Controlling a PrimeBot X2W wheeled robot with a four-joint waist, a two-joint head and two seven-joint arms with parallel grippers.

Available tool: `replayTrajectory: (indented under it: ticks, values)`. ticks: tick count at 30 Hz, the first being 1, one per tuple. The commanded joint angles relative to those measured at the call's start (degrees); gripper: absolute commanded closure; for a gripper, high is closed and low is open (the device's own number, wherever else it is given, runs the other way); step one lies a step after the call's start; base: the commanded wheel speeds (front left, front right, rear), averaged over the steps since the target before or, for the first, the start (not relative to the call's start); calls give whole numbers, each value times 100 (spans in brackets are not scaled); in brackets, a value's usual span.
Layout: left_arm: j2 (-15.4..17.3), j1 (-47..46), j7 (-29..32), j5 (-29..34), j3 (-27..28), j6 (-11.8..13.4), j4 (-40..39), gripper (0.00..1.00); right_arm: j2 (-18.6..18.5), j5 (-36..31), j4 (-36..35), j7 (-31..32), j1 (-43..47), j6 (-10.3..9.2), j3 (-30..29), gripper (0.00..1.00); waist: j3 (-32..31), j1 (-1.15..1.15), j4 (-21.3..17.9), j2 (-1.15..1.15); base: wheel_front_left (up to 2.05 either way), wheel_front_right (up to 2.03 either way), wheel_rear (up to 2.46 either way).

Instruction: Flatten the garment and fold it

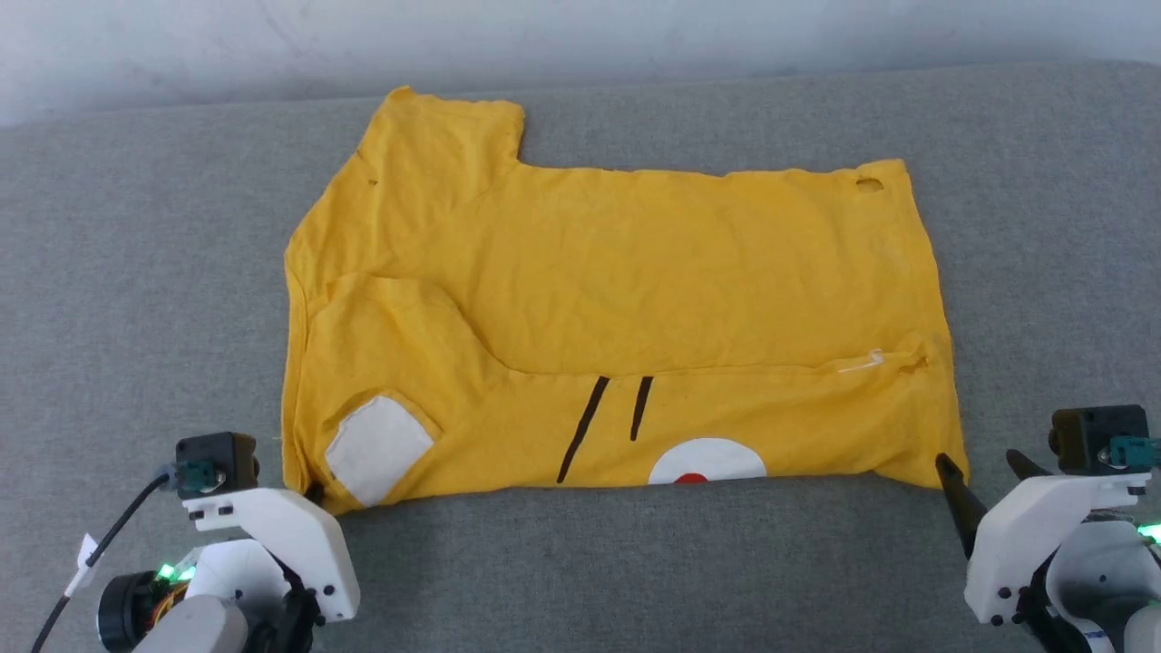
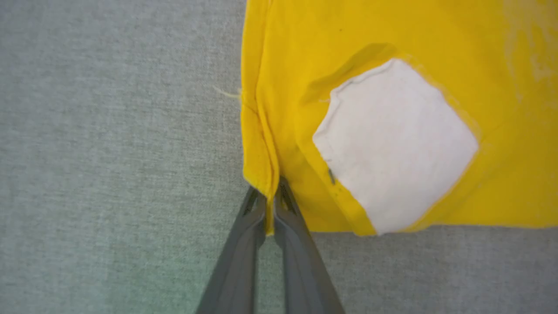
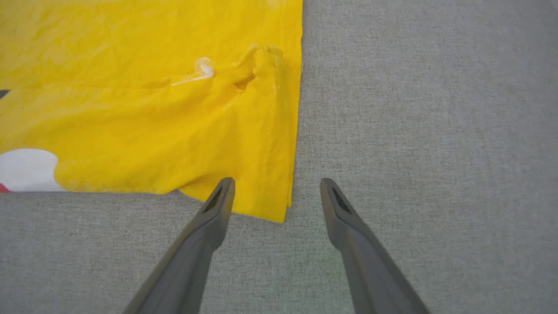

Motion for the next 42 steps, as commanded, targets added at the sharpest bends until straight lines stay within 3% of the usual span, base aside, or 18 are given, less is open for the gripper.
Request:
replayTrajectory:
  ticks: [1, 10, 20, 21, 22, 23, 32, 42]
  values:
    - [-210, 133, -76, -100, -116, -144, 149, 100, -46, -117, 65, 11, -78, -5, -27, 0, -141, 0, 108, 0, 0, 0, 0]
    - [-282, 85, -784, 28, 74, -232, -534, 100, 0, -389, 551, 173, -307, -5, -251, 0, -236, 0, 402, 0, 0, 0, 0]
    - [-326, 75, -813, 128, -14, -136, -830, 100, 90, -642, 1379, 401, -484, -5, -275, 0, -4, 0, 532, 0, 0, 0, 0]
    - [-326, 73, -812, 131, -21, -136, -823, 100, 90, -672, 1456, 405, -474, -5, -263, 34, 1, 0, 542, 0, 0, 0, 0]
    - [-321, 71, -809, 136, -25, -133, -811, 100, 96, -637, 1503, 364, -483, -5, -286, 85, -2, 0, 549, 0, 0, 0, 0]
    - [-309, 70, -810, 146, -26, -127, -794, 100, 103, -594, 1538, 313, -489, -5, -297, 100, -16, 0, 551, 0, 0, 0, 0]
    - [-111, 288, -783, 66, 36, -177, -593, 100, -175, -378, 1344, 182, -370, -5, -322, 100, -481, 0, 443, 0, 0, 0, 0]
    - [305, 1017, -501, -141, 77, -115, -957, 100, -713, 123, 323, 956, 249, -5, -295, 100, -943, 0, 325, 0, 0, 0, 0]
